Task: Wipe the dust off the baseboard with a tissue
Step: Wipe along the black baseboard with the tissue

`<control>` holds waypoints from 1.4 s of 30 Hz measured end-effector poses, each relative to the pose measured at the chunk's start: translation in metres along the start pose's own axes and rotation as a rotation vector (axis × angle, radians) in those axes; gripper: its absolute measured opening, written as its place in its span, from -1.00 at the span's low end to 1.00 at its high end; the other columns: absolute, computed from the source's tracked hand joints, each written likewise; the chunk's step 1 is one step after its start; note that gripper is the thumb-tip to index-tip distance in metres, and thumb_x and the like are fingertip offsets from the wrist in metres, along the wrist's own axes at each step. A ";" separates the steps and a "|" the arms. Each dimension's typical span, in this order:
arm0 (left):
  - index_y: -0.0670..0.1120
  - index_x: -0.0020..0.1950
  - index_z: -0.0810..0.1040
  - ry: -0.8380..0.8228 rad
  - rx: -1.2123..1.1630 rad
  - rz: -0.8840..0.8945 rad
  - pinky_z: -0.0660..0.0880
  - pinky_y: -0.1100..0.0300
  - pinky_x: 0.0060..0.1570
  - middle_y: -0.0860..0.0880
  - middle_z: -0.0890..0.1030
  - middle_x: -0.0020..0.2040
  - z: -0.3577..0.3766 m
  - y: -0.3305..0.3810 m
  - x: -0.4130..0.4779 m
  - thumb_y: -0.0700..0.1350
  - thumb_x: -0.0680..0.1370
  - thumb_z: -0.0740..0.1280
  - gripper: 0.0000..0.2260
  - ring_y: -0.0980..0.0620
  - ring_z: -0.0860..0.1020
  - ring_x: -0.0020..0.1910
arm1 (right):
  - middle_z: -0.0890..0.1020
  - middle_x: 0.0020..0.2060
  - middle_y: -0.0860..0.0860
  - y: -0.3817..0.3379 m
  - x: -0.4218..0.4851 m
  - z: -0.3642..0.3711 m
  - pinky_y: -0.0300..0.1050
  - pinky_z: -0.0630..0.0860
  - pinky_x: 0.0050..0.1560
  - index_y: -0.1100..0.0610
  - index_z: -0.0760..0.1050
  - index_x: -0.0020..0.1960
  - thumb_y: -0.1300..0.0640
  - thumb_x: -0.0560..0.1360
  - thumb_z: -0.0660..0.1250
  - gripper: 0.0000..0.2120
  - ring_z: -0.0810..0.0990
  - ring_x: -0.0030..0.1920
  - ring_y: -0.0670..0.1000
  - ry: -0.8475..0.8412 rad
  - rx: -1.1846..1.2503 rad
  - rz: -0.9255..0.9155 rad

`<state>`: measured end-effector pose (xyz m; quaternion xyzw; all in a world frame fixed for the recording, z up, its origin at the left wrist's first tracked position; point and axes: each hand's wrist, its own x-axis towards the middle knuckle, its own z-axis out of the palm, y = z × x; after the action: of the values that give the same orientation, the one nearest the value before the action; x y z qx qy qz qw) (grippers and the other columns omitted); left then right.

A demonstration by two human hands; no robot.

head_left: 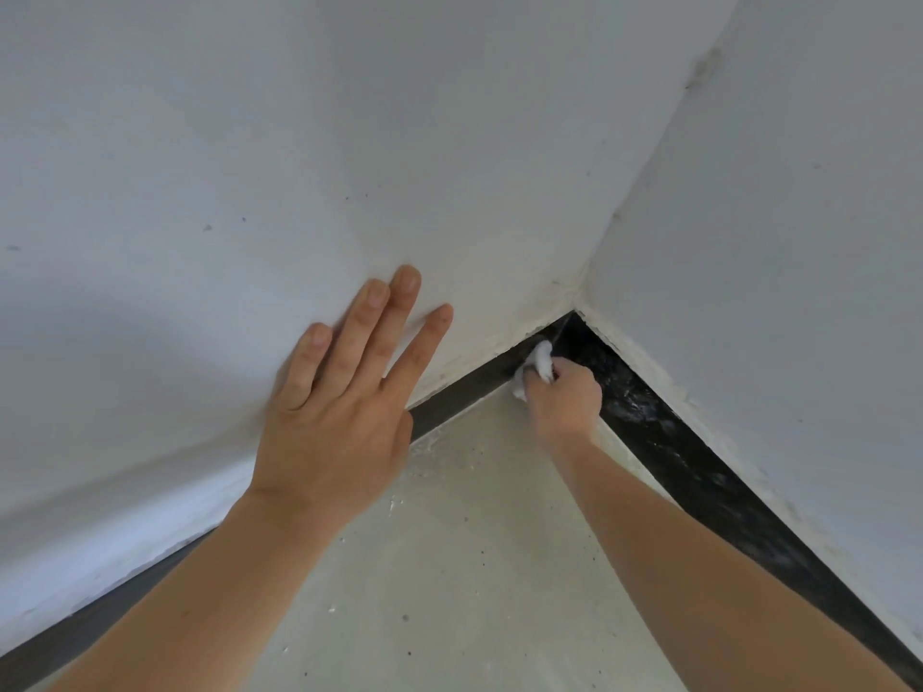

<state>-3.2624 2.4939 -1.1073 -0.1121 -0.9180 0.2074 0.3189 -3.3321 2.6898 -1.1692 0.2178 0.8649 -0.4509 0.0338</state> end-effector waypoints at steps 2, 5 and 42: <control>0.03 0.58 0.13 0.002 -0.005 -0.001 -0.29 0.04 0.47 -0.11 -0.16 0.58 0.000 0.000 0.000 -0.13 0.43 0.18 -0.31 -0.04 -0.24 0.55 | 0.41 -0.55 -0.01 0.012 -0.013 -0.006 -0.26 0.22 -0.49 0.14 0.46 -0.46 0.26 0.41 0.24 -0.74 0.32 -0.54 -0.05 -0.138 -0.102 -0.079; 0.04 0.58 0.13 -0.001 0.004 -0.003 -0.31 0.03 0.48 -0.12 -0.16 0.58 0.001 0.001 -0.001 -0.12 0.44 0.18 -0.31 -0.05 -0.24 0.55 | 0.42 -0.51 0.01 0.011 0.005 -0.012 -0.25 0.24 -0.46 0.17 0.43 -0.39 0.23 0.43 0.27 -0.79 0.36 -0.48 0.00 0.093 -0.003 0.078; 0.04 0.59 0.08 -0.003 0.026 -0.007 -0.34 0.00 0.45 -0.14 -0.18 0.58 0.003 0.003 0.000 -0.09 0.45 0.17 -0.31 -0.08 -0.29 0.54 | 0.51 -0.28 -0.02 0.004 -0.048 0.000 -0.27 0.35 -0.32 0.17 0.51 0.02 0.11 0.57 0.21 -0.83 0.46 -0.31 -0.02 -0.460 -0.545 -0.569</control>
<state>-3.2642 2.4958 -1.1112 -0.1043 -0.9161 0.2184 0.3195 -3.2873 2.6749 -1.1600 -0.1509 0.9475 -0.2349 0.1560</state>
